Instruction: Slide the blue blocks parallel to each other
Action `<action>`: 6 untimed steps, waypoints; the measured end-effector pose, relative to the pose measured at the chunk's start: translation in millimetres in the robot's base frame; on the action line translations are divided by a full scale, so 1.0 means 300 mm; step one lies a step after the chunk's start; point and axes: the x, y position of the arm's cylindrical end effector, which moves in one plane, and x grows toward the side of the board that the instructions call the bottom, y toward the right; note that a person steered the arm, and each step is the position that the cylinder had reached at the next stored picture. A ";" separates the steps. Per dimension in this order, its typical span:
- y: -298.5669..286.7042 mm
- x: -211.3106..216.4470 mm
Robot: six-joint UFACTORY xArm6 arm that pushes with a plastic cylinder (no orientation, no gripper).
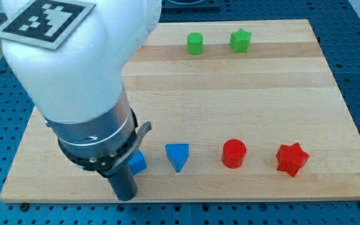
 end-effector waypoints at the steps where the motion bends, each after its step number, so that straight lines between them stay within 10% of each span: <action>1: -0.010 -0.114; 6: 0.006 -0.209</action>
